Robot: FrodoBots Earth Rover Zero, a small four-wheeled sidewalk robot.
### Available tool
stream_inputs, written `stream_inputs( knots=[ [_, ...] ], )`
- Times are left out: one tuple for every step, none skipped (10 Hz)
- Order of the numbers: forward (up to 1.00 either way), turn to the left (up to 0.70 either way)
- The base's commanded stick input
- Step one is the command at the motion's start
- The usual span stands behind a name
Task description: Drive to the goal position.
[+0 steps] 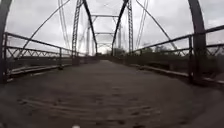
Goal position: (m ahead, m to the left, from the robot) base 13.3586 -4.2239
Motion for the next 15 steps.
stream_inputs(
  knots=[
    [1.0, 0.0],
    [1.0, 0.0],
    [1.0, 0.0],
    [1.0, 0.0],
    [1.0, 0.0],
    [1.0, 0.0],
    [1.0, 0.0],
    [1.0, 0.0],
    [1.0, 0.0],
    [1.0, 0.0],
    [1.0, 0.0],
    [1.0, 0.0],
    [1.0, 0.0],
    [1.0, 0.0],
    [1.0, 0.0]
  ],
)
